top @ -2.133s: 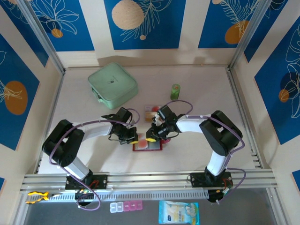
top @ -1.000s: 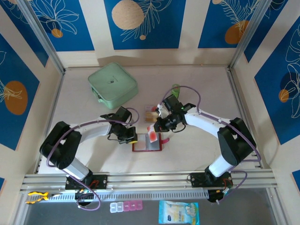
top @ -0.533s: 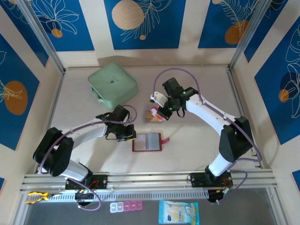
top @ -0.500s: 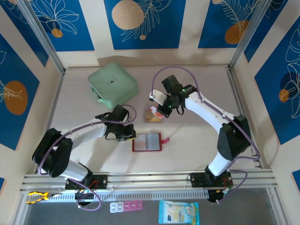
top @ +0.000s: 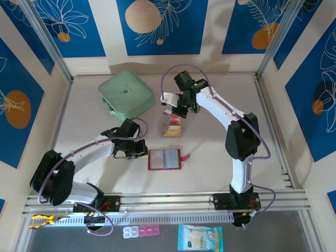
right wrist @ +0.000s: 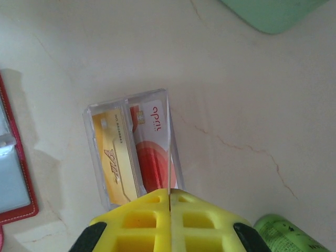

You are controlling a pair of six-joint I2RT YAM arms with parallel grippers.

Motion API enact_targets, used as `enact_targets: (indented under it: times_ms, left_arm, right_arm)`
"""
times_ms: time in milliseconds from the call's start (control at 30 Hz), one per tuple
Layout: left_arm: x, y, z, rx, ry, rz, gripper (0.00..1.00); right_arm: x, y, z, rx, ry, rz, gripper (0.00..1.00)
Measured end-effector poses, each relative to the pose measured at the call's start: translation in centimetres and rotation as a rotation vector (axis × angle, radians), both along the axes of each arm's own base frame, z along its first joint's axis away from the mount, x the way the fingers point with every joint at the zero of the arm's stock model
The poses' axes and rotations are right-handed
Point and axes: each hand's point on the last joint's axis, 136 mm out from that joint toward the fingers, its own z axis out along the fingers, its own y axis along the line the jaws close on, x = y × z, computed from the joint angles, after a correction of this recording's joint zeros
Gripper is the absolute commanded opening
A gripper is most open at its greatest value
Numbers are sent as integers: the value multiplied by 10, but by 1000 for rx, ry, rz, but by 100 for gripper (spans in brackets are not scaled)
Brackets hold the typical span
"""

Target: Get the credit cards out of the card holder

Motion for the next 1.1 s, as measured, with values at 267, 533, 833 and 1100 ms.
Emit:
enact_targets:
  times_ms: [267,533,833,1100]
  left_arm:
    - [-3,4,-4,9,14,5,12]
    - [-3,1,-6,-3,25,-1,13]
    - [-3,-7,-15,-28,57,-16,4]
    - [-3,-14,-22,-52,81,-31,1]
  right_arm:
    - [2,-5,-26,-43,53,7,12]
    - [7,-6,-21,-31,32,-35,12]
    - [-15,7,23,96,-12,-159,12]
    - [-62,39,4,202,148,-362,8]
